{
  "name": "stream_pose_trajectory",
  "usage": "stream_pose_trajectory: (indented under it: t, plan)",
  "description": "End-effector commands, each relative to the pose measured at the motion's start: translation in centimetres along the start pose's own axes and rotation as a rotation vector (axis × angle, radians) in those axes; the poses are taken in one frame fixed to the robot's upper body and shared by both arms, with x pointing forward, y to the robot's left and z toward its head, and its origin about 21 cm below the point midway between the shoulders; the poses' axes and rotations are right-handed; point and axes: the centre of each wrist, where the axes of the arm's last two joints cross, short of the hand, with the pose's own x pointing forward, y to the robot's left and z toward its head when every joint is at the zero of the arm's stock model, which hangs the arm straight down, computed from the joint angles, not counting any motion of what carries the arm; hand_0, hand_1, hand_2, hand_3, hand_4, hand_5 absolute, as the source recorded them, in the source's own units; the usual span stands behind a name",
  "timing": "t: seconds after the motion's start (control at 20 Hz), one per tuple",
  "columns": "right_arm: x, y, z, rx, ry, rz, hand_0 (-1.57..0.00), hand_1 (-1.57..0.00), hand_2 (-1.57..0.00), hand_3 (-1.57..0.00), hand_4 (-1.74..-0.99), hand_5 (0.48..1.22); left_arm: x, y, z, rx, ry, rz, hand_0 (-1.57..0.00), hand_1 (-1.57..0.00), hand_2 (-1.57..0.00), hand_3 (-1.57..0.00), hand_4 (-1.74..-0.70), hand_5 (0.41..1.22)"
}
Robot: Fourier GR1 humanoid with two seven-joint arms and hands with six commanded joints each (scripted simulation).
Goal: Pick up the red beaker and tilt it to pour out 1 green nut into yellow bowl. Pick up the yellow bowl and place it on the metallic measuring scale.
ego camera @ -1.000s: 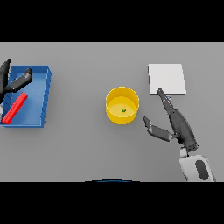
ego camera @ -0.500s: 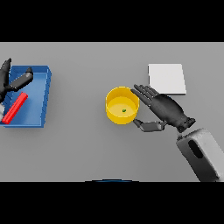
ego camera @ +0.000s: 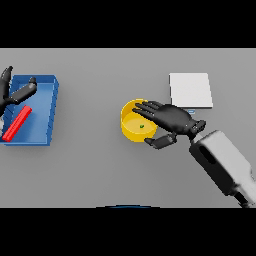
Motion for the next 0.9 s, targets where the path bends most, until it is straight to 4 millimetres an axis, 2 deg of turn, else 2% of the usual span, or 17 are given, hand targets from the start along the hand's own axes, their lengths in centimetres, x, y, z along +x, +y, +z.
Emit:
stream_pose_trajectory:
  t: [0.0, 0.1, 0.3, 0.5, 0.55, 0.75, 0.85]
  plan:
    - [0.1, -0.1, -0.4, 0.019, -0.02, 0.002, 0.0, 0.0, 0.0, 0.0, -1.25, 0.686, -0.1, 0.1, 0.1, -0.003, -0.002, -0.005, 0.0, 0.0, 0.0, 0.0, -0.79, 0.72]
    - [0.3, 0.1, -1.3, 0.056, -0.025, 0.008, 0.0, 0.0, 0.0, 0.0, -1.244, 0.685, 0.1, -0.5, 0.0, -0.012, -0.001, 0.0, 0.0, 0.0, 0.0, 0.0, -0.8, 0.725]
    - [0.3, 0.3, -2.6, 0.131, -0.018, 0.031, 0.0, 0.0, 0.0, 0.0, -1.27, 0.678, 0.2, 0.2, -0.2, 0.001, -0.005, -0.007, 0.0, 0.0, 0.0, 0.0, -0.8, 0.734]
    - [0.3, 0.6, -3.0, 0.19, -0.01, 0.054, 0.0, 0.0, 0.0, 0.0, -1.3, 0.671, 0.2, -0.4, 0.0, -0.014, -0.008, -0.002, 0.0, 0.0, 0.0, 0.0, -0.8, 0.737]
    - [0.5, 0.7, -3.2, 0.204, -0.008, 0.06, 0.0, 0.0, 0.0, 0.0, -1.303, 0.674, 0.3, 0.0, 0.2, -0.007, -0.009, 0.004, 0.0, 0.0, 0.0, 0.0, -0.8, 0.738]
    - [0.8, 1.0, -3.7, 0.256, -0.003, 0.089, 0.0, 0.0, 0.0, 0.0, -1.304, 0.713, 0.2, 0.2, -0.1, -0.003, -0.003, -0.011, 0.0, 0.0, 0.0, 0.0, -0.79, 0.731]
    - [1.1, 0.7, -4.2, 0.257, 0.015, 0.099, 0.0, -0.01, -0.03, -0.05, -1.321, 0.756, 0.3, 0.2, -0.1, -0.003, -0.015, -0.009, 0.0, 0.0, 0.0, 0.0, -0.79, 0.727]
